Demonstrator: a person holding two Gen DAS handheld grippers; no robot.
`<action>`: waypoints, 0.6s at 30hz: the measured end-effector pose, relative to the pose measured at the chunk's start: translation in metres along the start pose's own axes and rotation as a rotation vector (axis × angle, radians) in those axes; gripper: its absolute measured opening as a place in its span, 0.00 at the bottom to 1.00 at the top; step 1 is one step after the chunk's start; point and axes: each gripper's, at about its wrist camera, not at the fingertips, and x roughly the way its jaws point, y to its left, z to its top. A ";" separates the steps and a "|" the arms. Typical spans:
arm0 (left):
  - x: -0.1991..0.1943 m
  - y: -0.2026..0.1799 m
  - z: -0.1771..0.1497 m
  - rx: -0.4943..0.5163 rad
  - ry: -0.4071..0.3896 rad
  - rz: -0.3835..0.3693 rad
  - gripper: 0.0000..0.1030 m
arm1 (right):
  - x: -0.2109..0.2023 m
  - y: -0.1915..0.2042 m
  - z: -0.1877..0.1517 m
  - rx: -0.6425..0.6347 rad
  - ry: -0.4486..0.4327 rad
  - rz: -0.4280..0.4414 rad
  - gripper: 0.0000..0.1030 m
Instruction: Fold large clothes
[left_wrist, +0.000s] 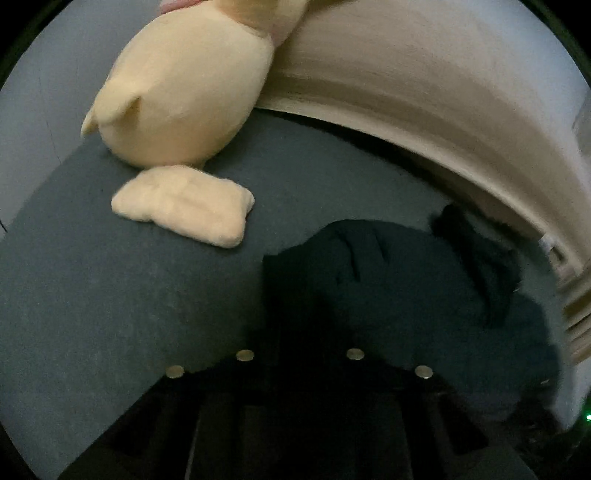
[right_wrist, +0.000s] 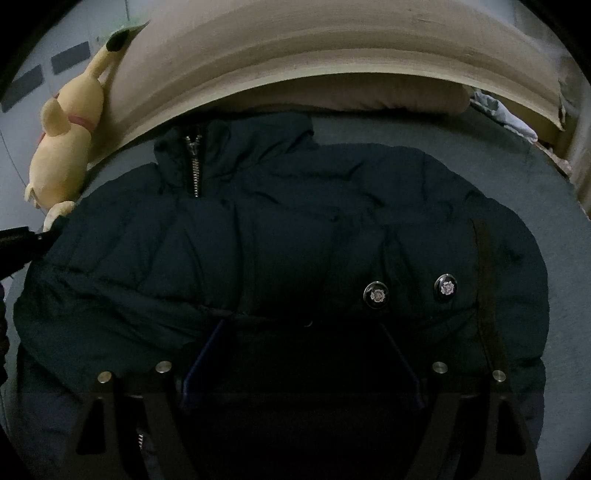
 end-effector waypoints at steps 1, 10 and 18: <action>0.007 0.002 -0.001 0.002 0.011 0.011 0.17 | 0.000 0.000 -0.001 0.001 -0.003 0.003 0.82; -0.051 -0.017 -0.009 0.027 -0.178 0.167 0.56 | -0.003 0.000 -0.001 0.004 -0.004 0.014 0.83; -0.095 -0.128 -0.078 0.332 -0.327 0.067 0.71 | -0.057 -0.036 0.007 0.133 -0.089 0.203 0.89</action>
